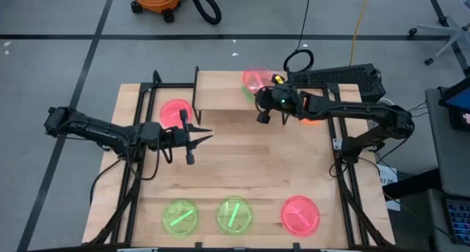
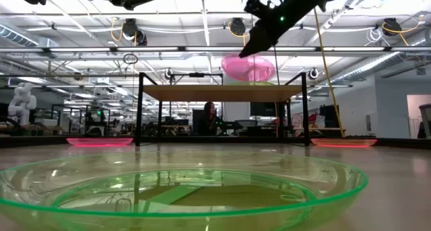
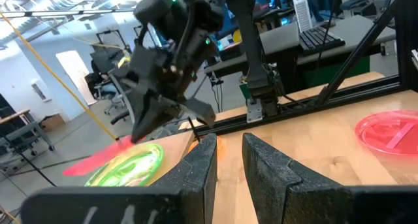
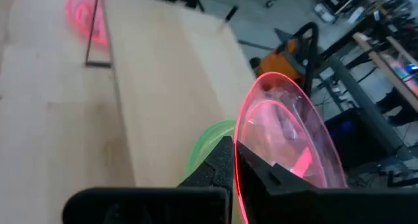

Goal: Place and stack plates onto a shelf
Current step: Stack the pink plate on top of the green plate on the shelf

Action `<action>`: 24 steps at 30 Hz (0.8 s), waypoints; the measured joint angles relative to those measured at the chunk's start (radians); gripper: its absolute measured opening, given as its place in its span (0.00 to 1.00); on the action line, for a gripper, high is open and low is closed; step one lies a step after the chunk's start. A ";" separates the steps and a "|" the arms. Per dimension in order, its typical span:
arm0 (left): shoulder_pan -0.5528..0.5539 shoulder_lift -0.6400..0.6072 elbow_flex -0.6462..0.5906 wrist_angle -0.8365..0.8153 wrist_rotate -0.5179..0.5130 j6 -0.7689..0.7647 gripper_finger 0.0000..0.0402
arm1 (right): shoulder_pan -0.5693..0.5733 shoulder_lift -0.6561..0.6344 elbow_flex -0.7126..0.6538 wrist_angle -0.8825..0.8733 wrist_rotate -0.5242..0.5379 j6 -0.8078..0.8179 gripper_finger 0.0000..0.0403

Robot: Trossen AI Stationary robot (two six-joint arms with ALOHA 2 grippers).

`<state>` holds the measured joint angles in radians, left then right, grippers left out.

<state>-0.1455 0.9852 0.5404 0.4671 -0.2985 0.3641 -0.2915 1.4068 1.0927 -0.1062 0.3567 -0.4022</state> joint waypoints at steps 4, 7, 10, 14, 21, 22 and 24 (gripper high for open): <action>0.000 0.000 0.000 0.000 0.000 -0.004 0.20 | -0.002 0.059 0.000 0.006 0.002 -0.002 0.00; 0.000 0.000 0.000 0.000 0.000 -0.005 0.20 | -0.002 0.100 0.000 0.011 0.003 -0.012 0.00; 0.000 0.002 0.000 0.001 0.000 -0.007 0.20 | -0.002 0.118 -0.001 0.013 0.003 -0.026 0.00; 0.000 0.003 0.000 -0.002 0.000 -0.007 0.20 | -0.002 0.118 -0.001 0.012 0.006 -0.024 0.01; 0.000 0.003 0.000 -0.025 0.000 -0.014 0.20 | -0.002 0.107 -0.001 -0.040 0.020 -0.013 0.10; 0.000 0.003 0.000 -0.025 0.000 -0.019 0.20 | -0.002 0.109 -0.001 -0.043 0.036 -0.013 0.12; 0.000 0.003 0.000 -0.025 0.000 -0.028 0.20 | -0.002 0.108 -0.001 -0.049 0.060 -0.013 0.16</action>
<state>-0.1455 0.9882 0.5404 0.4422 -0.2981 0.3364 -0.2932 1.5146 1.0916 -0.1552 0.4167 -0.4156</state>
